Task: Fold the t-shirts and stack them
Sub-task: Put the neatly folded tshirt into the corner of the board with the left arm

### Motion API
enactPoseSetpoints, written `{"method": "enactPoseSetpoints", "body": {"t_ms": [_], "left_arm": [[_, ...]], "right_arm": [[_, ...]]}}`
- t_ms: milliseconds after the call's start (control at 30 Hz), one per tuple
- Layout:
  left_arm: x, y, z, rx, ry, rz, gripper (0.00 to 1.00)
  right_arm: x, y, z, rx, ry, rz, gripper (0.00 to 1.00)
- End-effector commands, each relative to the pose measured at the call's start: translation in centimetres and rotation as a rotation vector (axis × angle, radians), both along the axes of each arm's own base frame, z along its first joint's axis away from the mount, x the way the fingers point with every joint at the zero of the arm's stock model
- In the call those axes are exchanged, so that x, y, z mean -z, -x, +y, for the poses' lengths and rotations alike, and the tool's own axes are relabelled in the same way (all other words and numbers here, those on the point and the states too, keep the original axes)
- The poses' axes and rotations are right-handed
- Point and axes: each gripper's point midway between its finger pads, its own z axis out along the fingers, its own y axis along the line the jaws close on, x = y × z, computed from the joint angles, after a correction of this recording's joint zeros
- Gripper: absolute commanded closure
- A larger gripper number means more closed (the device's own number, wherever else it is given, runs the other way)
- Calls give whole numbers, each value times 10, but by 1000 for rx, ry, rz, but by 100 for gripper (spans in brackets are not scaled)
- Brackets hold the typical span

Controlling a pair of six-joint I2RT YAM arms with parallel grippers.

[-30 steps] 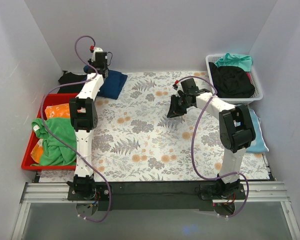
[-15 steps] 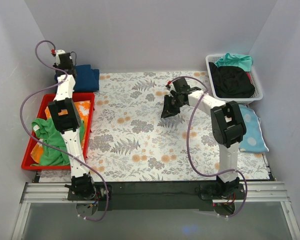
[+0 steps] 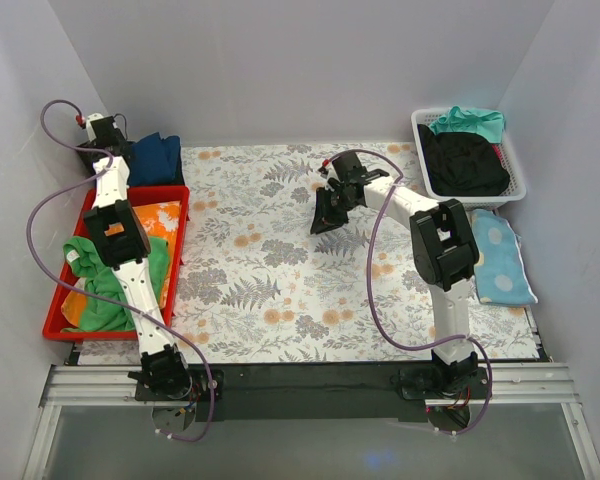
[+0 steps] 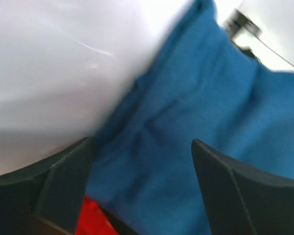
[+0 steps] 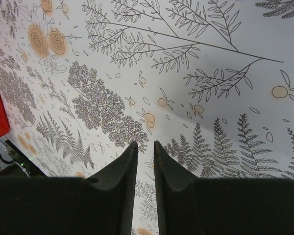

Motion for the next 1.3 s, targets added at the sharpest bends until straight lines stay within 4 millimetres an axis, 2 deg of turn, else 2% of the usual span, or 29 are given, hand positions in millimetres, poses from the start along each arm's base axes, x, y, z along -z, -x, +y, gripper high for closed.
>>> {"method": "enactPoseSetpoints", "body": {"t_ms": [0, 100, 133, 233, 267, 333, 367, 433, 467, 500, 533, 567, 600, 633, 700, 733, 767, 800, 833, 867, 900, 933, 967, 1000, 1033, 1067, 1100, 1233, 1267], "left_arm": [[-32, -12, -20, 84, 87, -92, 20], [-43, -14, -29, 117, 122, -123, 18], [-45, -18, -40, 164, 149, -132, 18], [-59, -18, -54, 212, 198, -168, 17], [-75, -17, -59, 226, 200, -195, 17], [-83, -16, -72, 262, 219, -206, 16], [-103, -16, -84, 300, 224, -241, 16], [-114, -14, -104, 351, 235, -250, 15], [-123, -14, -115, 381, 240, -264, 15], [-149, -10, -129, 422, 232, -300, 15], [-146, -8, -147, 453, 247, -288, 15], [-158, -5, -156, 473, 241, -304, 14], [-178, 2, -166, 490, 230, -328, 14], [-176, 7, -184, 519, 241, -315, 14], [-181, 16, -200, 533, 250, -314, 14], [-204, 27, -216, 559, 243, -345, 14], [-189, 35, -225, 559, 259, -313, 14], [-193, 41, -245, 590, 258, -311, 14], [-208, 52, -256, 611, 238, -329, 13], [-199, 60, -268, 626, 238, -312, 13], [-200, 67, -280, 634, 216, -304, 13], [-201, 73, -304, 672, 206, -297, 13], [-210, 83, -314, 672, 187, -303, 13], [-205, 88, -324, 679, 183, -282, 13], [-203, 93, -344, 693, 164, -257, 13], [-193, 100, -353, 686, 168, -211, 13], [-193, 104, -372, 710, 178, -193, 13], [-160, 127, -402, 694, 280, -95, 12], [-160, 132, -406, 687, 286, -101, 12]], "right_arm": [[-8, 2, 10, -15, -21, 10, 75], [-6, 6, 11, -26, -10, 9, 75], [-6, 6, 12, -29, -10, 4, 75], [-8, 6, 11, -33, -4, -10, 75], [-11, 6, 10, -34, -3, -18, 75], [-12, 4, 6, -25, 19, -41, 75], [-19, 2, 4, -17, 22, -65, 75], [-23, -4, -3, 3, 59, -107, 75], [-34, -6, -7, 13, 66, -141, 75], [-37, -12, -13, 38, 96, -175, 75], [-43, -14, -16, 40, 110, -204, 75], [-56, -17, -19, 48, 112, -242, 75], [-61, -20, -23, 61, 133, -272, 74], [-67, -22, -27, 64, 141, -297, 74], [-84, -25, -33, 79, 155, -352, 74], [-89, -25, -35, 80, 160, -371, 74], [-99, -25, -39, 88, 163, -398, 74], [-104, -27, -46, 106, 183, -420, 74], [-109, -26, -49, 113, 190, -436, 73], [-122, -25, -53, 118, 187, -469, 73], [-123, -24, -58, 126, 202, -482, 73], [-127, -21, -60, 121, 201, -490, 72], [-134, -21, -68, 144, 220, -517, 72], [-133, -20, -75, 148, 241, -524, 71], [-133, -18, -79, 152, 252, -531, 71], [-140, -17, -83, 162, 253, -547, 70], [-141, -17, -87, 166, 260, -555, 69], [-141, -11, -97, 159, 284, -574, 69], [-141, -12, -102, 170, 295, -579, 69]]}}
